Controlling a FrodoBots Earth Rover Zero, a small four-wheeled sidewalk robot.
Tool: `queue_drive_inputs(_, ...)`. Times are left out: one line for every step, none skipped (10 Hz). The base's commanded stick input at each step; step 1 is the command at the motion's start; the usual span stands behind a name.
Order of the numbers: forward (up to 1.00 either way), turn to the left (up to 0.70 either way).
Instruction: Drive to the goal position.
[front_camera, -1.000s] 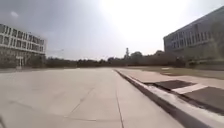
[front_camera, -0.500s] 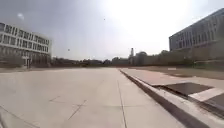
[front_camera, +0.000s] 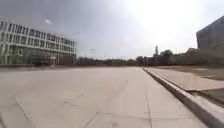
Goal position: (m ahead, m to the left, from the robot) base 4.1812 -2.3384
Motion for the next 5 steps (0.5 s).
queue_drive_inputs(0.7,0.02)
queue_drive_inputs(0.24,0.01)
queue_drive_inputs(0.46,0.01)
queue_drive_inputs(0.7,0.02)
queue_drive_inputs(0.7,0.02)
